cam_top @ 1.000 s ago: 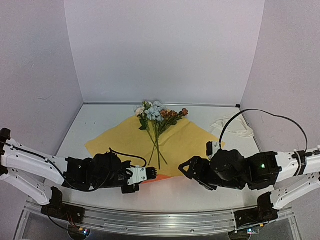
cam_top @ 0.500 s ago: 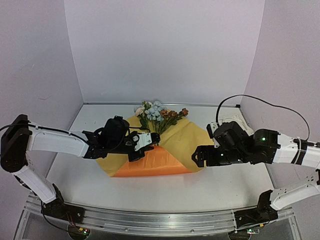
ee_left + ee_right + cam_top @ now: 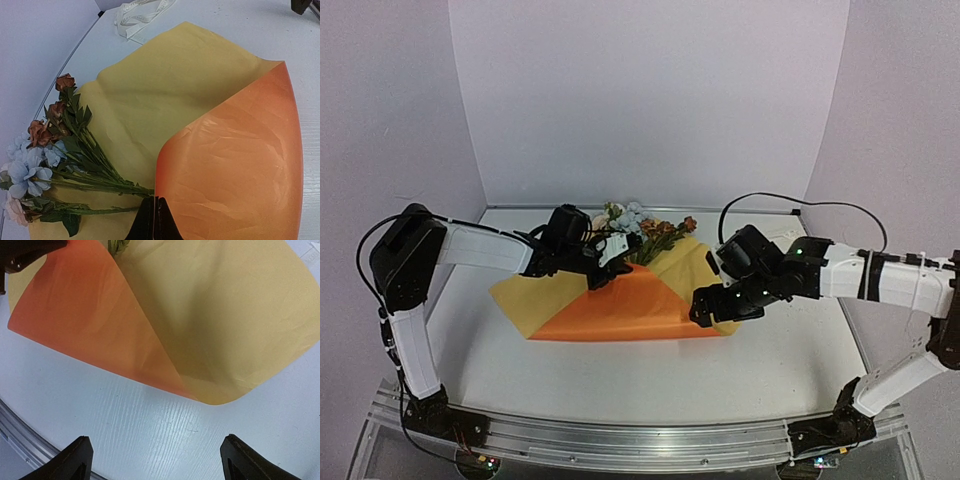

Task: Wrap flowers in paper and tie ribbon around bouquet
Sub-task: Fold the bottom corner of the flattened wrapping paper at the center of the board.

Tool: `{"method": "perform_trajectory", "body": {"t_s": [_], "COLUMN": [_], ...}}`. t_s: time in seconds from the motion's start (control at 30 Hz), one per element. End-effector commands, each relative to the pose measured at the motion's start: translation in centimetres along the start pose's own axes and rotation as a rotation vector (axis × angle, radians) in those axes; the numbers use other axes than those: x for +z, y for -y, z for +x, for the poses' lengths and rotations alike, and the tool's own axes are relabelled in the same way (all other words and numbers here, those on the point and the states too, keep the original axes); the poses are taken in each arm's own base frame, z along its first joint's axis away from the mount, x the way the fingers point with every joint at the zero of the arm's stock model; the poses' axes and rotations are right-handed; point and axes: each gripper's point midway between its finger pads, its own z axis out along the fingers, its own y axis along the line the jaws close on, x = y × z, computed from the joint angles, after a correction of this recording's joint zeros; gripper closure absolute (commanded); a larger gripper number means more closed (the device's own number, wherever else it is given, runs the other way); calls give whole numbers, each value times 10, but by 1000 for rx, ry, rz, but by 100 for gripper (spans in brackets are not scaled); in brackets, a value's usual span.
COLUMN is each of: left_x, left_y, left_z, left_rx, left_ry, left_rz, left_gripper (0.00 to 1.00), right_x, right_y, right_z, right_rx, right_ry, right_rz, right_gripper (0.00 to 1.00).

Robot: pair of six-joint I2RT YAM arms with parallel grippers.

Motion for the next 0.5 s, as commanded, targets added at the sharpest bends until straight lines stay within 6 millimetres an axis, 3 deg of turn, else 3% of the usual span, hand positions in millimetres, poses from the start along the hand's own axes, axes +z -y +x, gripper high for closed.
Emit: {"method": "perform_trajectory", "body": {"t_s": [0.0,0.27,0.47], "left_x": [8,24,33], "left_y": [-21,-40,-51], "left_z": [-10,4,11], "left_rx": [-5,-28,-41], "left_ry": [55,45,38], "left_rz": [14,24,7], "left_gripper": [100,100,100], "right_x": [13,40,52], "right_y": [-8,-2,-1], "right_z": [-15,-23,-29], "right_rx": [-35,-34,-32], "right_ry": [-21,-60,-64], "right_rz": [-13,36,64], "right_gripper": [9,11,18]}}
